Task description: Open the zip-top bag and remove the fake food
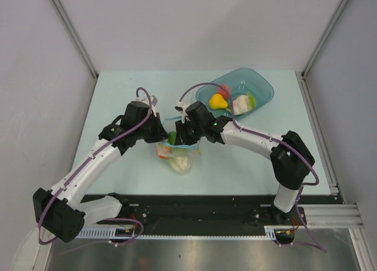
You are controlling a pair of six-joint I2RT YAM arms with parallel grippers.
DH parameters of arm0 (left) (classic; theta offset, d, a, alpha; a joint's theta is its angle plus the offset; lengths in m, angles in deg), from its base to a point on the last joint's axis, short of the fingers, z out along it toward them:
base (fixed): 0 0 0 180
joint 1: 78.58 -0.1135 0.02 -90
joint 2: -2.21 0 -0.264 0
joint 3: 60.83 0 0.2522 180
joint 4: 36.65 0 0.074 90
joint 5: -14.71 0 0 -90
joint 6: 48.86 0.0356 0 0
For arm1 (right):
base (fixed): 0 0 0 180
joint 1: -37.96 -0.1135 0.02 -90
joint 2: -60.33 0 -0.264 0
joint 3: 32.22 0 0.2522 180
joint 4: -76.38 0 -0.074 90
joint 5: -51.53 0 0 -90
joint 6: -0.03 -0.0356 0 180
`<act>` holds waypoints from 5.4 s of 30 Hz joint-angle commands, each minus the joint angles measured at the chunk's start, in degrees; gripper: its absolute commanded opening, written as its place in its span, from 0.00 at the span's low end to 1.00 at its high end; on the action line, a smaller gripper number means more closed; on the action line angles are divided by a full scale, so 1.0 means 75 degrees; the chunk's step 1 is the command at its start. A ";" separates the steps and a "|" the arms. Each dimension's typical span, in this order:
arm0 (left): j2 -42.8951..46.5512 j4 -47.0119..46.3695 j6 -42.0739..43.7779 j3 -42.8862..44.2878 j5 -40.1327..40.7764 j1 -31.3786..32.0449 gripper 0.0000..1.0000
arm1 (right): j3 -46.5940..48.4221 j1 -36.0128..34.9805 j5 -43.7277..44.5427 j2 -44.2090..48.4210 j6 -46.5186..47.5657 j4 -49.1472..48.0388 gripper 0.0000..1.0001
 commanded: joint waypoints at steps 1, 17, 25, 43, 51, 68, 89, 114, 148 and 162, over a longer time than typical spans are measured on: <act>0.0158 -0.0462 0.0023 -0.0016 -0.0604 -0.0055 0.00 | 0.0050 0.0031 0.0168 -0.0260 -0.0012 0.0265 0.37; 0.0475 -0.0836 -0.0316 -0.0203 -0.1283 -0.0044 0.00 | 0.0120 -0.0074 0.1141 -0.0611 -0.0164 0.1332 0.90; 0.0521 -0.0767 -0.0387 -0.0473 -0.1120 -0.0044 0.00 | 0.0120 -0.0261 0.1598 -0.1234 0.0151 0.1168 0.68; 0.0638 -0.0742 -0.0539 -0.0485 -0.0347 -0.0055 0.00 | 0.0308 -0.0344 0.1398 0.0596 0.0410 0.2467 0.00; 0.0393 -0.0755 -0.0621 -0.0742 -0.0510 -0.0044 0.00 | 0.0284 -0.0052 0.0978 0.0021 0.0152 0.2527 0.51; -0.0650 -0.1340 0.1335 -0.0308 0.0814 -0.0032 0.00 | 0.0284 0.0265 0.0941 0.0899 -0.1113 0.1578 0.64; -0.0417 -0.1575 0.0832 -0.1141 0.0321 0.0425 0.00 | 0.0061 0.0922 0.1434 0.0103 -0.3633 0.0347 0.79; 0.0510 -0.1551 0.0808 -0.0427 0.1001 0.1456 0.00 | -0.0044 0.0442 0.0684 -0.0331 -0.2637 -0.0180 0.78; 0.0814 -0.1491 0.0375 -0.0672 0.1100 0.1632 0.00 | -0.0044 0.0125 0.0180 0.0537 -0.1430 0.0324 0.13; 0.0288 -0.1364 0.0105 -0.0684 0.1154 0.1656 0.01 | -0.0044 -0.0355 -0.0043 -0.0705 -0.1992 -0.0413 0.85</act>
